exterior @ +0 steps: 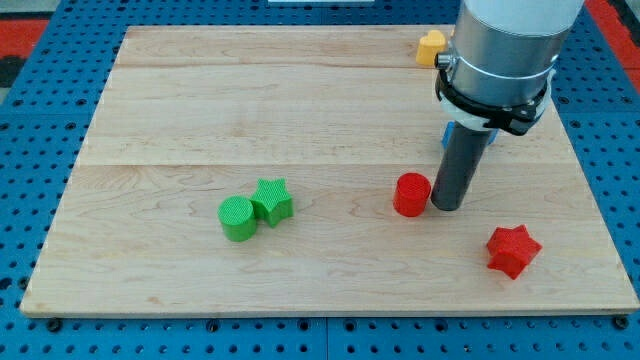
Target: Push the red circle to the top of the green star
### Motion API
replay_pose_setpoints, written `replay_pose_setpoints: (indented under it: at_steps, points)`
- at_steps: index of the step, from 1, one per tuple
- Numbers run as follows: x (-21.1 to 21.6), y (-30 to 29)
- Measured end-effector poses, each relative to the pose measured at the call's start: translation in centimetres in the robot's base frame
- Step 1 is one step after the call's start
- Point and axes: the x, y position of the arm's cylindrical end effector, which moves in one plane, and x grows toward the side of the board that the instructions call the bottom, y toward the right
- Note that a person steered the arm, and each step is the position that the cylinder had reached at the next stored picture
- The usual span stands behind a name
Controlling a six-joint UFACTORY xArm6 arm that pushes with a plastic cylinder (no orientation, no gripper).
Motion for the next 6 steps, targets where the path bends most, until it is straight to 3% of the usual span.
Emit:
replay_pose_setpoints:
  at_steps: [1, 3, 4, 5, 6]
  points:
    - [0.6, -3.6]
    - [-9.9, -14.1]
    - [-11.3, -16.2]
    - [-8.7, -12.8]
    - [-6.6, -15.5]
